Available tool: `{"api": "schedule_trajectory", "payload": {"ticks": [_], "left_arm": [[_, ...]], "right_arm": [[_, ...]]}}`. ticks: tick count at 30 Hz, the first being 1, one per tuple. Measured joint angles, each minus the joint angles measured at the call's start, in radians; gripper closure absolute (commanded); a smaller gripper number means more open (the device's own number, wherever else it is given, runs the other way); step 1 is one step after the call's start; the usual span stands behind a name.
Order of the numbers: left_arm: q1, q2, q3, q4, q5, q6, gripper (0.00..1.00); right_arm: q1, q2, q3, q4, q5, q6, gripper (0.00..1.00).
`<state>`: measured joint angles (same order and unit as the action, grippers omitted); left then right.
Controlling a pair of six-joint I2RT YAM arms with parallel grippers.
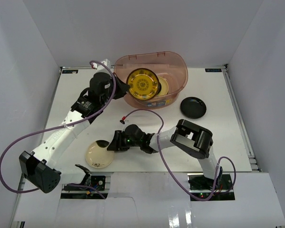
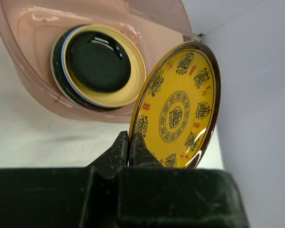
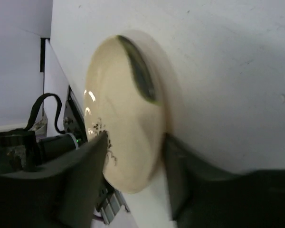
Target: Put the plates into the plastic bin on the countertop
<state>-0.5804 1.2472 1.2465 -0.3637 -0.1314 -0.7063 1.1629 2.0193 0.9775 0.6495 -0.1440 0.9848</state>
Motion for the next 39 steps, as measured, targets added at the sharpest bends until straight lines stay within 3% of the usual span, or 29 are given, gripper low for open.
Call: {"api": "schedule_trajectory", "payload": {"ticks": [2,3,5,11,14,17,22,27,32,38,39], "left_arm": [[0.032,0.024,0.028,-0.003,0.023,0.001,1.0],[0.046,0.04,0.047,-0.002,0.033,0.002,1.0],[0.063,0.074,0.085,-0.002,0.049,0.005,1.0],[0.072,0.222,0.216,0.002,0.061,0.033,1.0],[0.074,0.313,0.277,0.002,0.061,0.046,1.0],[0.075,0.426,0.359,-0.005,0.06,0.063,1.0],[0.08,0.632,0.504,-0.023,0.057,0.089,1.0],[0.089,0.788,0.574,-0.051,0.042,0.103,0.99],[0.101,0.854,0.581,-0.084,0.029,0.119,0.58],[0.129,0.879,0.614,-0.094,0.056,0.128,0.22],[0.134,0.875,0.614,-0.092,0.065,0.13,0.2]], "right_arm": [[0.005,0.023,0.019,-0.003,0.011,0.016,0.69],[0.006,0.031,0.02,-0.004,0.014,0.029,0.84],[0.007,0.039,0.011,0.006,0.022,0.055,0.92],[0.005,-0.105,-0.245,0.115,0.045,0.086,0.92],[-0.011,-0.359,-0.474,0.092,0.061,0.051,0.92],[-0.084,-0.678,-0.603,-0.005,0.053,-0.003,0.92],[-0.306,-1.18,-0.592,-0.264,0.088,-0.121,0.92],[-0.528,-1.337,-0.394,-0.518,0.142,-0.258,0.92],[-0.715,-1.258,-0.238,-0.602,0.142,-0.317,0.92],[-0.848,-0.964,-0.065,-0.582,0.085,-0.33,0.92],[-0.859,-0.914,-0.043,-0.575,0.076,-0.331,0.92]]}}
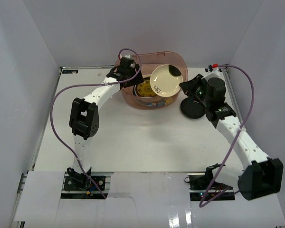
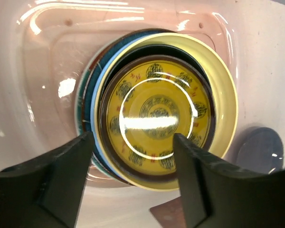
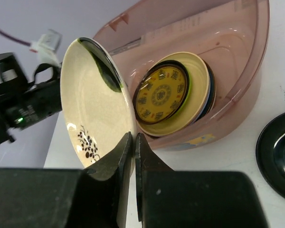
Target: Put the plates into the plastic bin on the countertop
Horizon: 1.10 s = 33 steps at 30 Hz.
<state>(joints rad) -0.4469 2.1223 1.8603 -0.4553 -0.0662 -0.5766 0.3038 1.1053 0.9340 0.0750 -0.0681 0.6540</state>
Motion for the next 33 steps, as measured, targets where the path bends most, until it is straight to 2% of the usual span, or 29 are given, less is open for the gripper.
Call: {"api": "schedule_trajectory", "payload": {"ticks": [3,6,10,14,17,18,21,22,26,28,29,30,31,33], "left_arm": [[0.009,-0.03,-0.01,0.002,0.005,0.004,0.12],[0.017,-0.157,-0.115,0.037,0.0,0.011,0.09],[0.019,-0.444,-0.312,0.093,0.003,0.011,0.06],[0.019,-0.777,-0.542,0.19,0.052,0.001,0.04],[0.019,-0.971,-0.737,0.222,0.082,0.008,0.03],[0.019,-1.014,-0.791,0.219,0.089,0.01,0.03],[0.019,-1.128,-0.948,0.178,0.105,0.021,0.03],[0.018,-1.179,-1.012,0.151,0.108,0.024,0.02],[0.019,-1.341,-1.137,0.047,0.113,0.048,0.02],[0.019,-1.411,-1.155,0.017,0.112,0.07,0.02],[0.019,-1.447,-1.161,0.01,0.111,0.08,0.02],[0.019,-1.484,-1.168,0.005,0.111,0.09,0.02],[0.019,-1.515,-1.178,0.003,0.111,0.098,0.02],[0.018,-1.594,-1.201,-0.002,0.111,0.11,0.02]], "right_arm": [[-0.019,0.153,0.085,-0.001,-0.015,-0.008,0.92],[-0.021,0.293,0.187,-0.006,-0.023,-0.032,0.92],[-0.015,0.446,0.307,-0.021,-0.045,-0.06,0.92],[0.006,0.543,0.335,-0.031,-0.045,-0.06,0.86],[0.035,0.62,0.385,-0.077,-0.041,-0.058,0.52],[0.043,0.647,0.414,-0.093,-0.038,-0.061,0.36],[0.066,0.724,0.531,-0.165,-0.039,-0.082,0.24],[0.071,0.734,0.563,-0.183,-0.038,-0.088,0.23],[0.064,0.669,0.578,-0.221,-0.013,-0.12,0.26],[0.046,0.559,0.488,-0.211,0.015,-0.143,0.48],[0.031,0.472,0.4,-0.184,0.04,-0.151,0.63],[0.012,0.379,0.309,-0.177,0.07,-0.153,0.88],[-0.011,0.28,0.218,-0.188,0.088,-0.165,0.92],[-0.098,0.097,0.02,-0.14,0.111,-0.153,0.92]]}}
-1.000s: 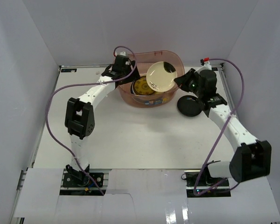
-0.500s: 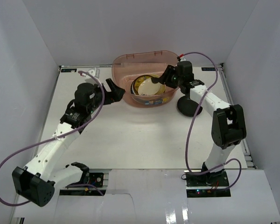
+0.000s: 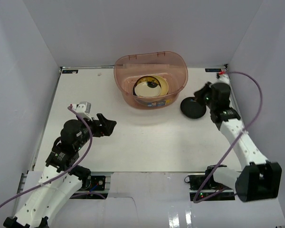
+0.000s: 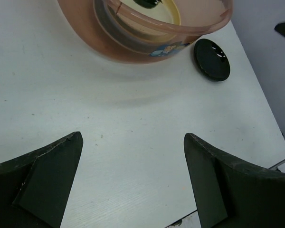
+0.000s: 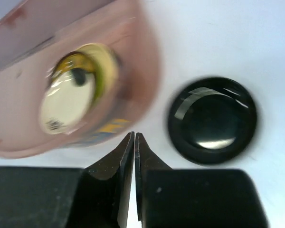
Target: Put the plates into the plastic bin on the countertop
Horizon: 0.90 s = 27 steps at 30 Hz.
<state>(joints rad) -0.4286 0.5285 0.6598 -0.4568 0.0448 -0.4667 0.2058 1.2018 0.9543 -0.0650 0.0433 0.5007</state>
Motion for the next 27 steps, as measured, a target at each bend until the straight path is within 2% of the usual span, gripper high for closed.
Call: {"api": "schedule_trajectory", "payload": {"ticks": [1,2,3,4,5,7,10,13,14,17,18,20,22,23,25,27], "left_arm": [[0.0,-0.026,-0.006,-0.005,0.001,0.006,0.02],[0.0,-0.045,-0.01,-0.006,0.001,0.01,0.02],[0.0,-0.058,-0.012,-0.005,0.001,0.015,0.02],[-0.001,-0.063,-0.012,-0.006,0.001,0.019,0.02],[-0.001,-0.064,-0.012,-0.005,0.002,0.022,0.02],[-0.001,-0.062,-0.013,-0.006,0.009,0.026,0.02],[-0.001,-0.064,-0.019,-0.007,0.019,0.029,0.02],[-0.001,-0.079,-0.025,-0.008,0.023,0.032,0.02],[-0.001,-0.083,-0.026,-0.008,0.023,0.032,0.02],[-0.001,-0.089,-0.026,-0.007,0.024,0.033,0.02],[-0.001,-0.088,-0.026,-0.007,0.024,0.033,0.02],[-0.001,-0.086,-0.026,-0.007,0.025,0.033,0.02],[-0.001,-0.081,-0.026,-0.007,0.027,0.034,0.02],[-0.001,-0.077,-0.026,-0.007,0.027,0.034,0.02],[-0.001,-0.068,-0.026,-0.007,0.029,0.037,0.02],[-0.001,-0.064,-0.026,-0.008,0.031,0.041,0.02]], "right_arm": [[-0.058,-0.073,-0.09,0.007,0.013,0.004,0.82],[-0.13,-0.141,-0.18,0.011,0.018,0.018,0.69],[-0.203,-0.186,-0.256,0.016,0.021,0.03,0.42],[-0.264,-0.208,-0.318,0.023,0.025,0.043,0.31],[-0.316,-0.219,-0.381,0.028,0.025,0.05,0.25],[-0.37,-0.203,-0.468,0.031,0.011,0.053,0.23],[-0.414,-0.117,-0.526,0.068,-0.063,0.071,0.25],[-0.444,0.021,-0.544,0.186,-0.177,0.132,0.3],[-0.449,0.07,-0.544,0.246,-0.213,0.163,0.36],[-0.455,0.19,-0.536,0.406,-0.275,0.255,0.43],[-0.455,0.235,-0.524,0.455,-0.293,0.286,0.51],[-0.455,0.333,-0.492,0.538,-0.322,0.341,0.59],[-0.455,0.425,-0.461,0.62,-0.357,0.401,0.71],[-0.454,0.463,-0.446,0.651,-0.361,0.422,0.85],[-0.455,0.53,-0.424,0.7,-0.388,0.463,0.92],[-0.459,0.549,-0.416,0.727,-0.395,0.494,0.92]]}}
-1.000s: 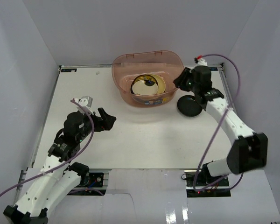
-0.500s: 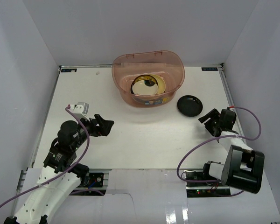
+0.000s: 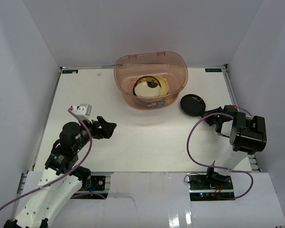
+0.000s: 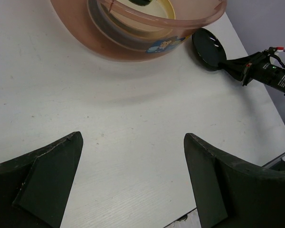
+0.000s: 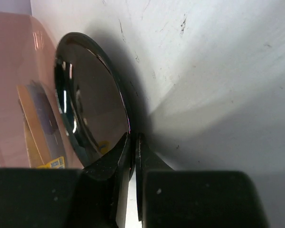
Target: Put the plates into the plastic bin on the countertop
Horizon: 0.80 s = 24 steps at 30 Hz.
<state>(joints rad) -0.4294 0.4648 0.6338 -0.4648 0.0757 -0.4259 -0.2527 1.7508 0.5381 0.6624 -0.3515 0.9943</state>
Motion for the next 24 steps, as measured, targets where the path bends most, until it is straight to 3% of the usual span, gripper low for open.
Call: {"api": "schedule_trajectory", "payload": {"ticks": [3,7,11,14,19,24], "left_arm": [[0.0,0.0,0.0,-0.001,0.006,0.011,0.02],[-0.009,-0.008,0.0,-0.003,0.018,0.023,0.02],[-0.026,-0.017,0.0,-0.002,0.03,0.03,0.02],[-0.031,-0.016,0.0,-0.002,0.041,0.034,0.02],[-0.031,-0.014,0.0,-0.001,0.039,0.034,0.02],[-0.031,-0.01,0.0,-0.001,0.022,0.035,0.02]], "right_arm": [[-0.011,-0.098,-0.039,-0.037,0.019,0.005,0.92],[-0.017,-0.478,-0.047,-0.189,0.089,-0.064,0.92],[0.013,-0.726,0.105,-0.26,0.114,-0.135,0.92],[0.127,-0.691,0.318,-0.329,0.13,-0.205,0.92],[0.415,-0.419,0.655,-0.42,0.13,-0.334,0.92],[0.505,-0.145,0.823,-0.566,0.135,-0.393,0.92]]}}
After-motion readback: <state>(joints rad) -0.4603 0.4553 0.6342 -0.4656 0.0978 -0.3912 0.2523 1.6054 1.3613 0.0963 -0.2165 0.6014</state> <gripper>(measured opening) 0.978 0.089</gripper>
